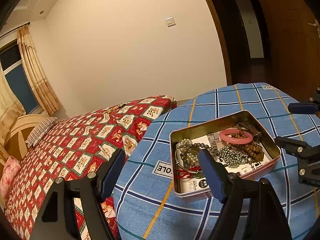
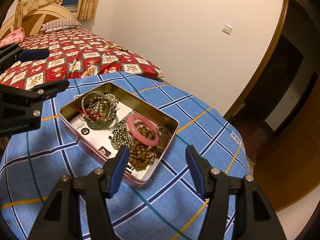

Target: Organize jewelry

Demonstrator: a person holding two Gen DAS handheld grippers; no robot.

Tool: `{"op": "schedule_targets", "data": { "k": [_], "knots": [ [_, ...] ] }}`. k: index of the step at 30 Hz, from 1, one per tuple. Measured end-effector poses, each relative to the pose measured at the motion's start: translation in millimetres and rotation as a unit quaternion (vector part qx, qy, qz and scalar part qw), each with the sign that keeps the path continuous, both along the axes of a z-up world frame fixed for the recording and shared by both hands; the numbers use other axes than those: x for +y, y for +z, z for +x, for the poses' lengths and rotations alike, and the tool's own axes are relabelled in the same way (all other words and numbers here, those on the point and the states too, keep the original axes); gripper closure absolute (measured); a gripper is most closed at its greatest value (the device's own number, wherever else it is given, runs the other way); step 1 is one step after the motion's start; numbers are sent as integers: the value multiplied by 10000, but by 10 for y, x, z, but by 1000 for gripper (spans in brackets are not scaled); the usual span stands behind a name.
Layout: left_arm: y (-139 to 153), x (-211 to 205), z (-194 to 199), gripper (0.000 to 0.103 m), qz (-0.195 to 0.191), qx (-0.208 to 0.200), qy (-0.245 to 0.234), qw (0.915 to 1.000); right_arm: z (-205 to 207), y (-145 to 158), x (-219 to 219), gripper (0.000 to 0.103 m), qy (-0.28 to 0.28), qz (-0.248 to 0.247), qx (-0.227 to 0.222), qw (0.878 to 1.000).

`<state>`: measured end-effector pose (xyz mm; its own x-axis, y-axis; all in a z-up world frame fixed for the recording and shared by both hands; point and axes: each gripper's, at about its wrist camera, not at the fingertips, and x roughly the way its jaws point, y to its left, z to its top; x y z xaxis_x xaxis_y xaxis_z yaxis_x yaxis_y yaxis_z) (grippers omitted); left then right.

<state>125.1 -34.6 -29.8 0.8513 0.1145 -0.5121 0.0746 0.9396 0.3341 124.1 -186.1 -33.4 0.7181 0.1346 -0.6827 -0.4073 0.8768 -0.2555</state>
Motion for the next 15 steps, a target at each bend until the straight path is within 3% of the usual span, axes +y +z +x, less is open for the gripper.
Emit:
{"op": "schedule_targets", "data": {
  "k": [15],
  "knots": [
    [-26,15,8,26,13,33,65,10000,4,10,-1,42,-10,-8,-17,10000]
  ]
}}
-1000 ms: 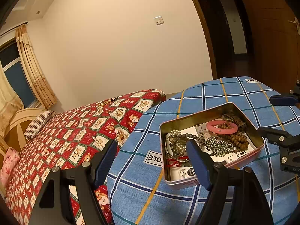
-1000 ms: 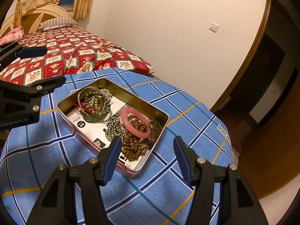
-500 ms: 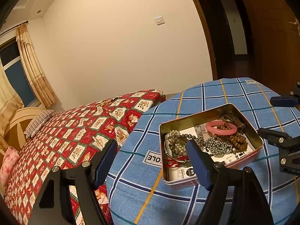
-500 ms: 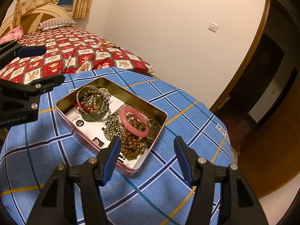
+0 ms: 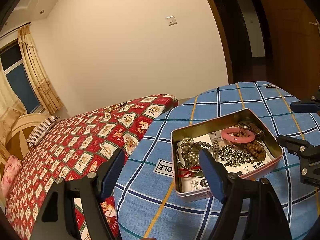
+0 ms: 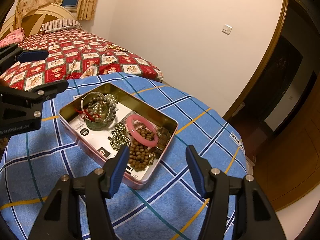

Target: Organize jewelry

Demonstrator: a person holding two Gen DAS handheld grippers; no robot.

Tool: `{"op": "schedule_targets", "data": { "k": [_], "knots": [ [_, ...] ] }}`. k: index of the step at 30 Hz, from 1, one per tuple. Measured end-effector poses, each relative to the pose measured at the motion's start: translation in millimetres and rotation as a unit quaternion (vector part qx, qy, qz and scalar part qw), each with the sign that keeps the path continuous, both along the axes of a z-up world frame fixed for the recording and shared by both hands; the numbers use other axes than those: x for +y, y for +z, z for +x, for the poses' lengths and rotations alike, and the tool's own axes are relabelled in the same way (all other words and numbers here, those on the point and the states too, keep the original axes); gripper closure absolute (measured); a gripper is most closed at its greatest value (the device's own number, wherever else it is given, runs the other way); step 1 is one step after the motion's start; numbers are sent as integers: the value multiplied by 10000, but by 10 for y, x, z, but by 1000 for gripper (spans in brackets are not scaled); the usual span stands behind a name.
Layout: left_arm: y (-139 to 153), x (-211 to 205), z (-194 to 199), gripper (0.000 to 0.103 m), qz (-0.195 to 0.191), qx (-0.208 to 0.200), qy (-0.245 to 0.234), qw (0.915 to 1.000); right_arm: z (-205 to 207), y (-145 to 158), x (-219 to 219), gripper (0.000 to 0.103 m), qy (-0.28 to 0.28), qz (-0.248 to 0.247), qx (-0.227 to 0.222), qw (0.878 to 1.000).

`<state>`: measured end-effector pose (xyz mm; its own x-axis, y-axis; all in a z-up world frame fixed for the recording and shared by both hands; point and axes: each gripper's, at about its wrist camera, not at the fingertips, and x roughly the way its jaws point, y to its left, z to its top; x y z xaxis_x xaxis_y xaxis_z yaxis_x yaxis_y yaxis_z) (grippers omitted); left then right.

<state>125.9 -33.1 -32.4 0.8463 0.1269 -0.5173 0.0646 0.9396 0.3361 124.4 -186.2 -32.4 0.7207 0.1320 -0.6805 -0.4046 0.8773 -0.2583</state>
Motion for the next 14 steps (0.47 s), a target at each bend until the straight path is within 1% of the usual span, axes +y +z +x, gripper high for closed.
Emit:
{"op": "schedule_targets", "data": {
  "k": [7,14],
  "knots": [
    [-30,20,24,26,8,32,38,10000,-6,-13,2,42,-3,1,12,10000],
    [-28,1,12,26,33,19,-42,10000,-13,-30,-5,42,-27,-3,13,10000]
  ]
}}
